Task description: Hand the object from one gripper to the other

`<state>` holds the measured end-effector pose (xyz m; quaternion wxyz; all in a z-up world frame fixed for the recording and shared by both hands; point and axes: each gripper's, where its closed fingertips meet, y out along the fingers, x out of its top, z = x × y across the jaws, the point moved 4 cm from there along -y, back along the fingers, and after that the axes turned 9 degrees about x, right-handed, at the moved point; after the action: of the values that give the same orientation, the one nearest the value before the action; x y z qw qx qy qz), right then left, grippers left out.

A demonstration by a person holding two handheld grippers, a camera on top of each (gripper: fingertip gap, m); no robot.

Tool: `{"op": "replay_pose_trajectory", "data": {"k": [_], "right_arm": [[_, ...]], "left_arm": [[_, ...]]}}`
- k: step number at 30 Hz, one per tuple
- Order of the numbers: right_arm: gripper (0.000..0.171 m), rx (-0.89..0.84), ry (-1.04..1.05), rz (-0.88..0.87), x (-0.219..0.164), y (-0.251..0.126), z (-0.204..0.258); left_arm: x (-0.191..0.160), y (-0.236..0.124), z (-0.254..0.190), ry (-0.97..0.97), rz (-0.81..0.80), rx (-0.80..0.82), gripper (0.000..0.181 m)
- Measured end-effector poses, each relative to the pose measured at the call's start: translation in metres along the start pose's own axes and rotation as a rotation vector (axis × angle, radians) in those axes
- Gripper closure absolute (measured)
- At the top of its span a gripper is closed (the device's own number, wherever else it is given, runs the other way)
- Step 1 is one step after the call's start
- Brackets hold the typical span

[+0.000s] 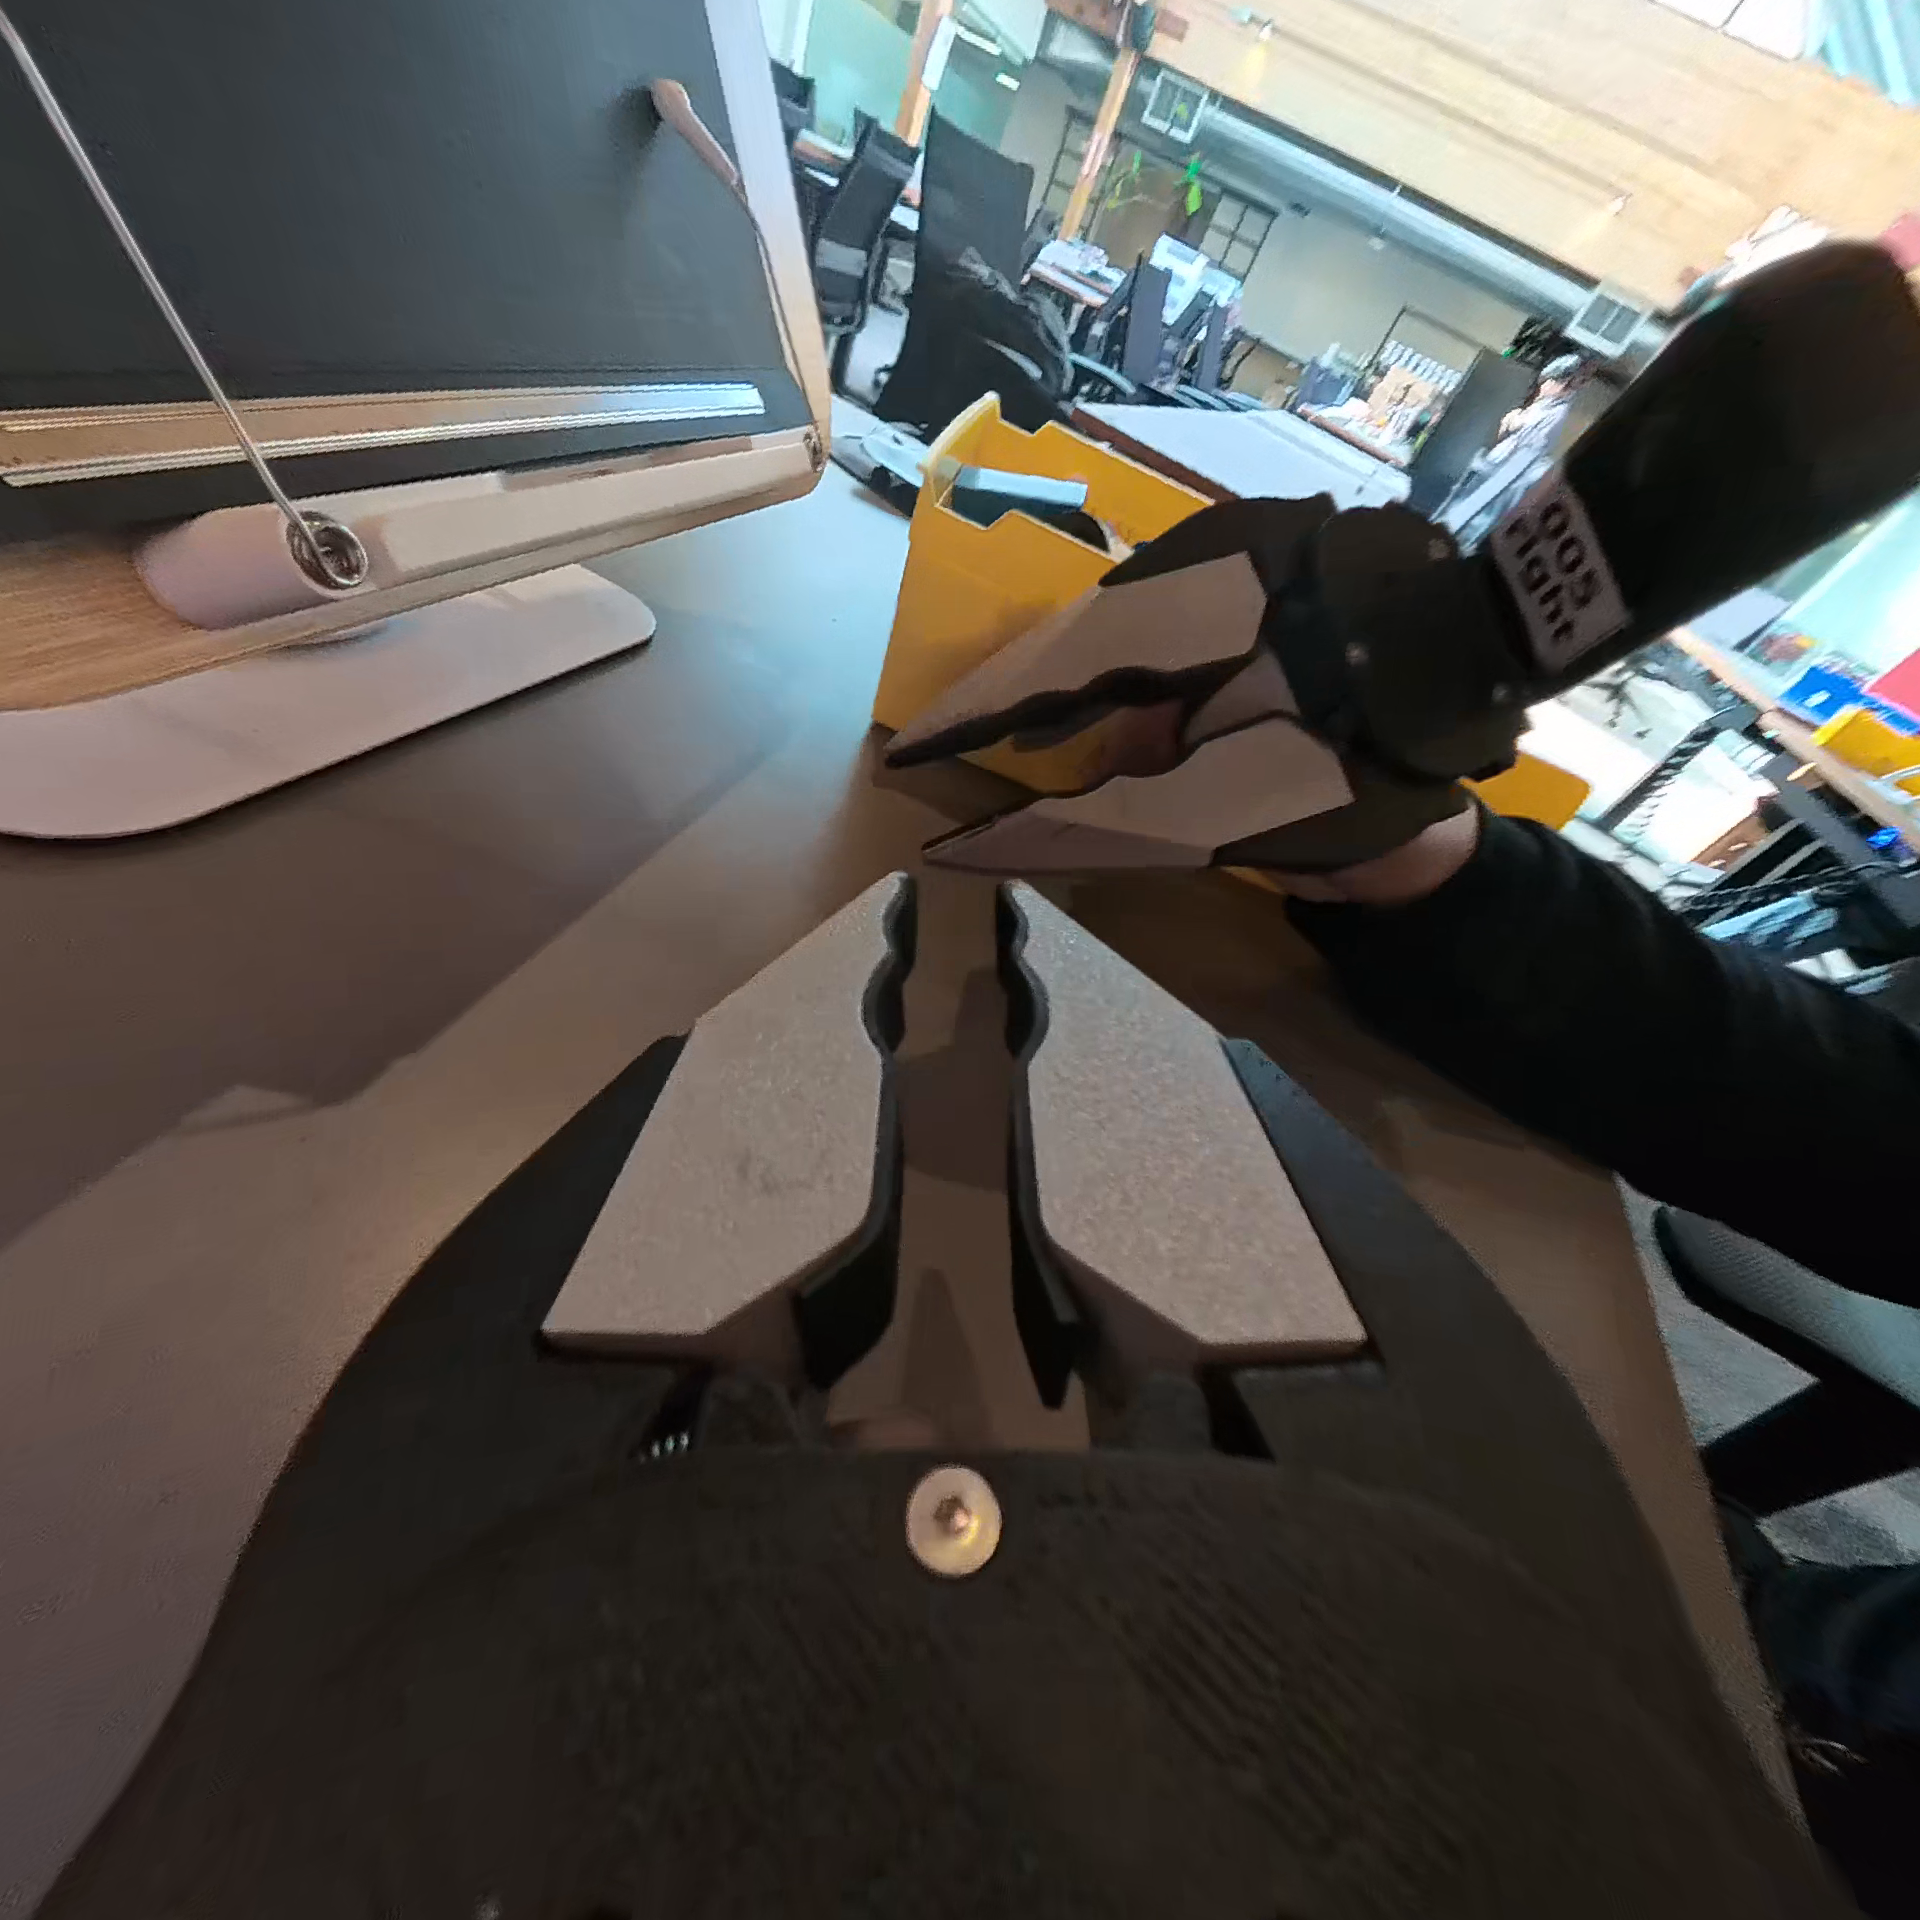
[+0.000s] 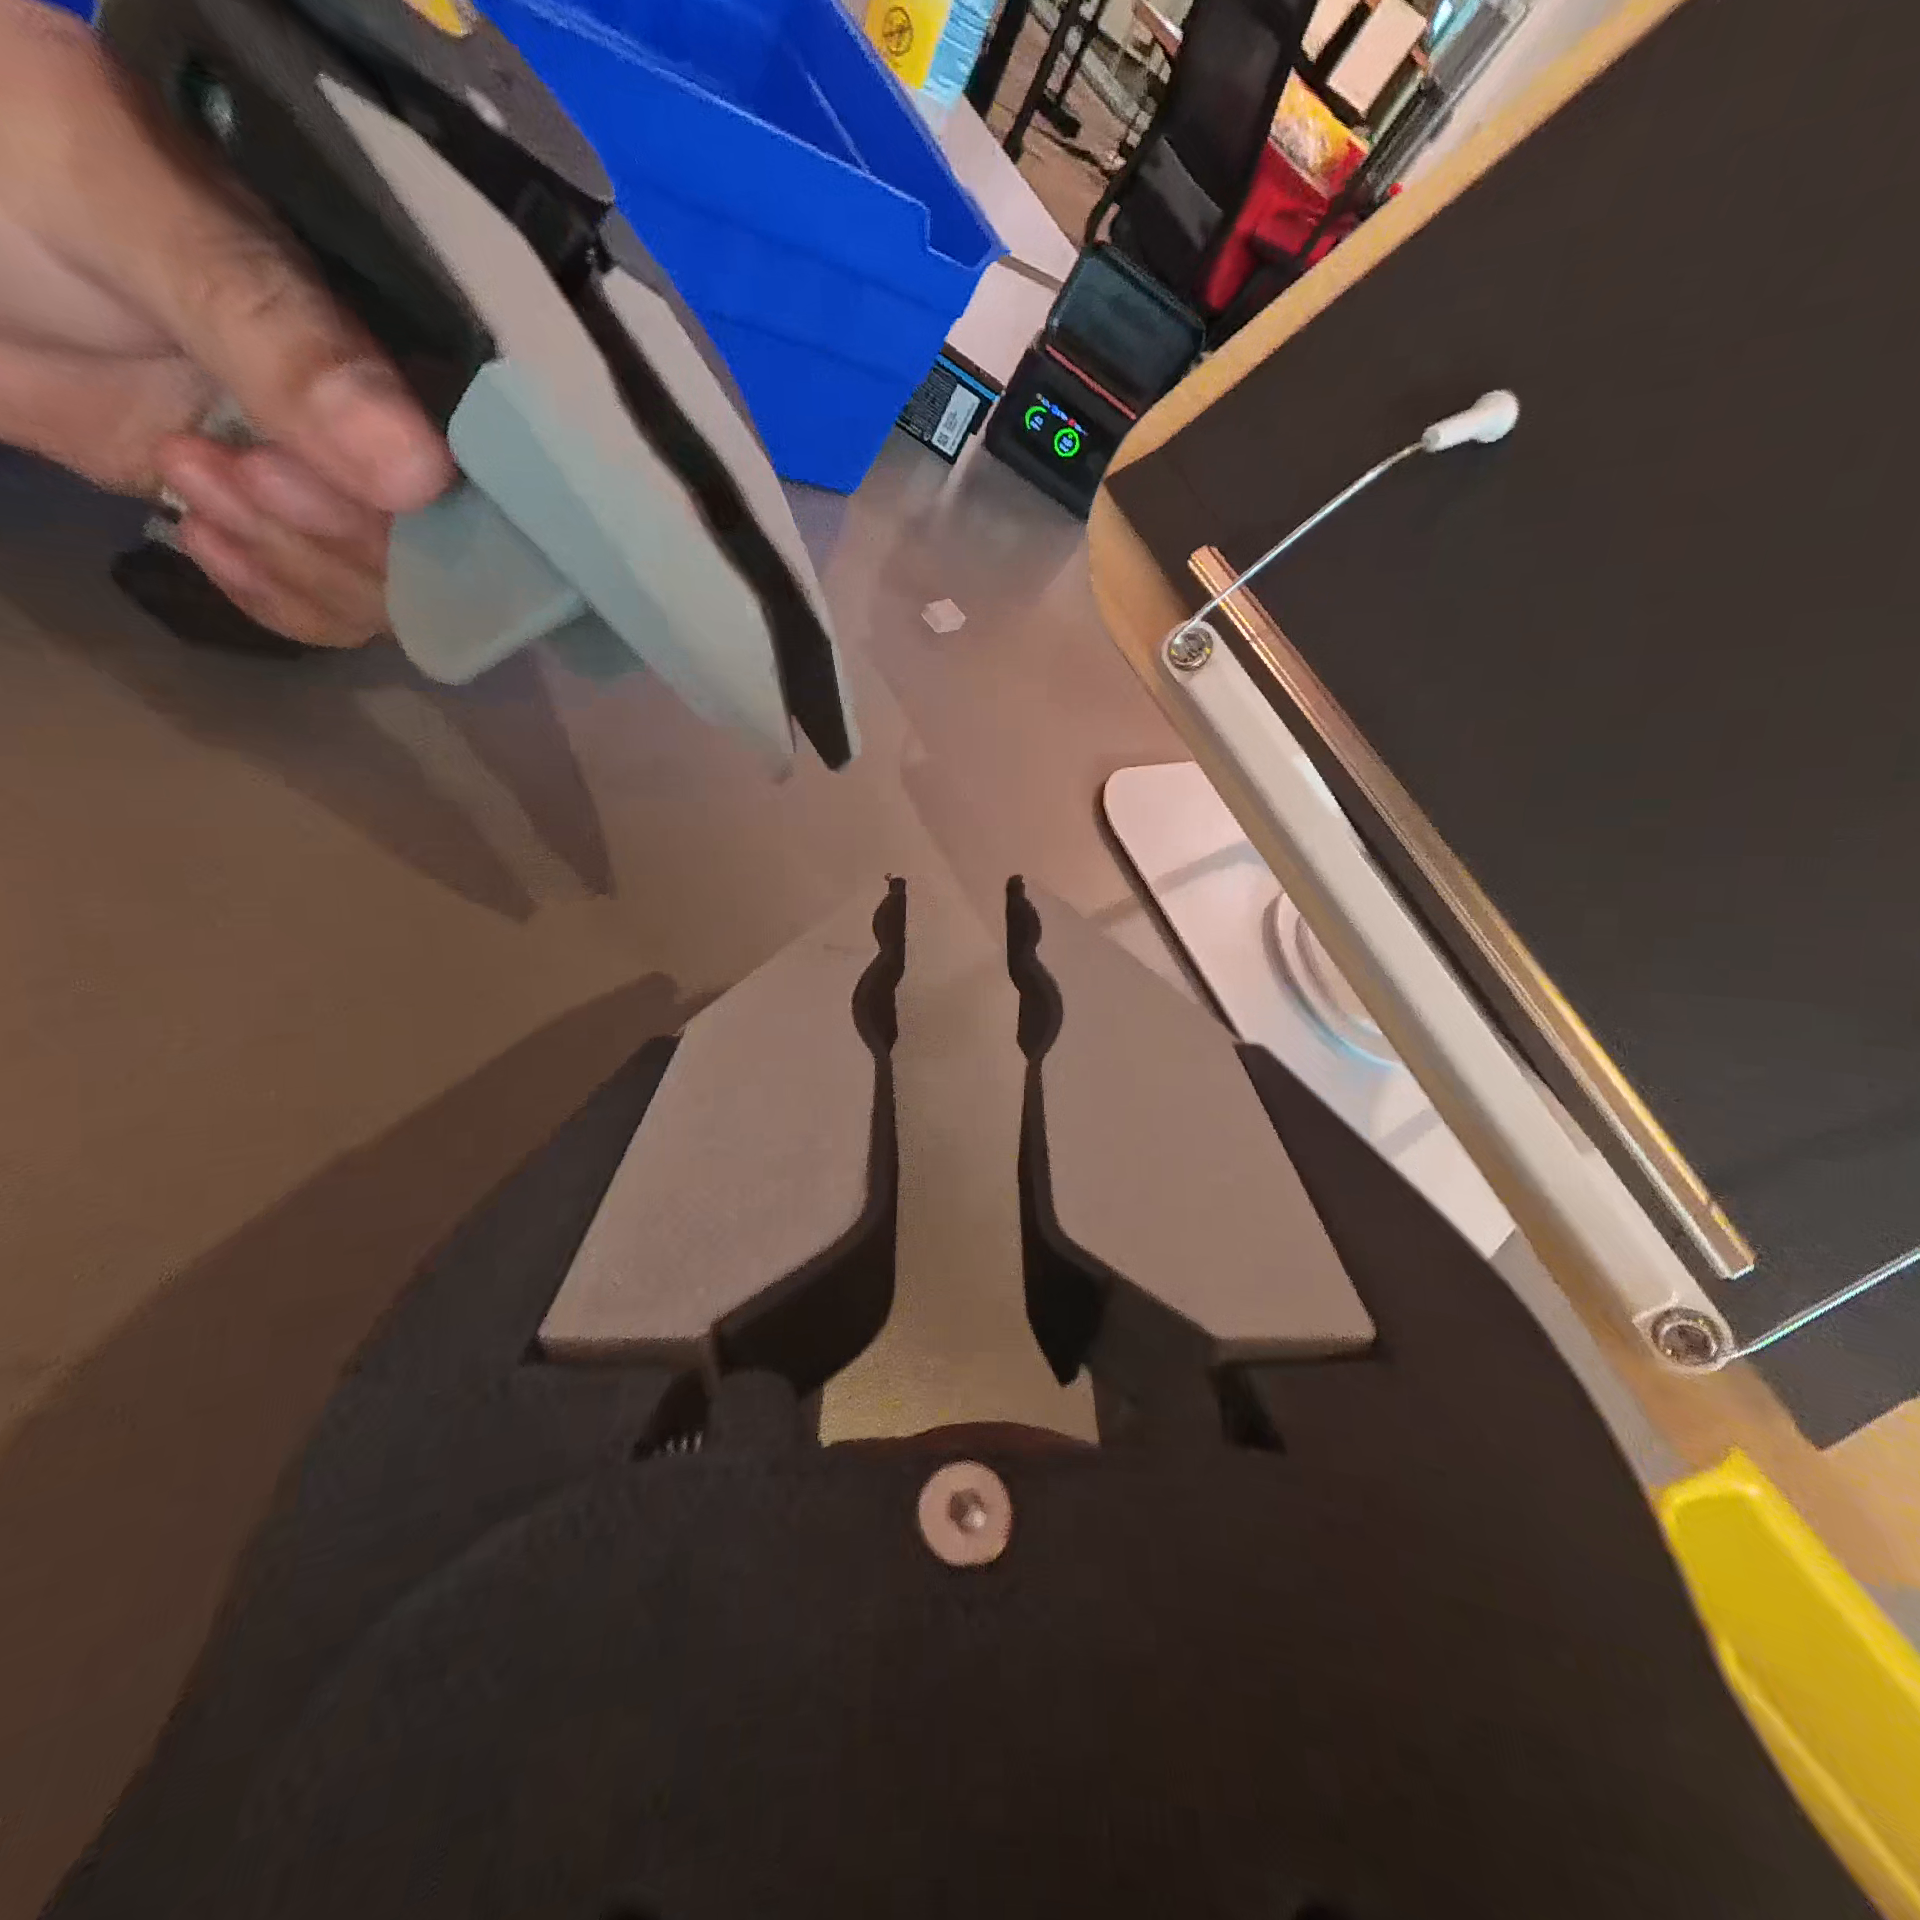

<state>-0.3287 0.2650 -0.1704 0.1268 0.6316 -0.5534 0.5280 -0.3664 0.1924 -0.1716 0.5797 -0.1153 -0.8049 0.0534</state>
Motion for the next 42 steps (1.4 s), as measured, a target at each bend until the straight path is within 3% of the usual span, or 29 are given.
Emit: {"op": "replay_pose_trajectory", "data": {"k": [7,13,17,20,23,27,31,33,34,37,42], "right_arm": [[0.136,-0.039,0.18,0.002,0.0,-0.007,-0.012],[0.132,-0.191,0.279,-0.015,0.0,-0.029,-0.036],[0.12,-0.162,0.448,0.097,0.007,-0.039,-0.026],[0.116,-0.068,0.337,0.363,0.005,-0.044,0.0],[0.135,0.068,0.134,0.81,-0.026,-0.064,0.017],[0.13,0.15,-0.062,1.292,-0.069,-0.085,0.016],[0.128,0.191,-0.233,1.578,-0.099,-0.09,0.014],[0.133,0.216,-0.228,1.623,-0.109,-0.088,0.013],[0.147,0.231,-0.211,1.641,-0.113,-0.087,0.013],[0.152,0.253,-0.227,1.675,-0.116,-0.084,0.009],[0.152,0.215,-0.133,1.415,-0.073,-0.077,0.004]], "left_arm": [[-0.001,0.007,-0.006,0.195,-0.001,0.1,0.156],[-0.007,0.014,-0.013,0.409,0.018,0.189,0.15],[-0.006,0.014,-0.008,0.49,0.016,0.257,0.154],[-0.008,0.014,-0.008,0.512,0.025,0.264,0.155],[-0.01,0.014,-0.009,0.523,0.035,0.267,0.155],[-0.013,0.016,-0.011,0.543,0.058,0.261,0.155],[-0.012,0.015,-0.011,0.543,0.054,0.261,0.156],[-0.011,0.014,-0.009,0.525,0.048,0.261,0.156],[-0.01,0.013,-0.009,0.516,0.045,0.261,0.156],[-0.01,0.013,-0.007,0.5,0.044,0.263,0.156],[-0.01,0.014,-0.006,0.509,0.053,0.277,0.157]]}}
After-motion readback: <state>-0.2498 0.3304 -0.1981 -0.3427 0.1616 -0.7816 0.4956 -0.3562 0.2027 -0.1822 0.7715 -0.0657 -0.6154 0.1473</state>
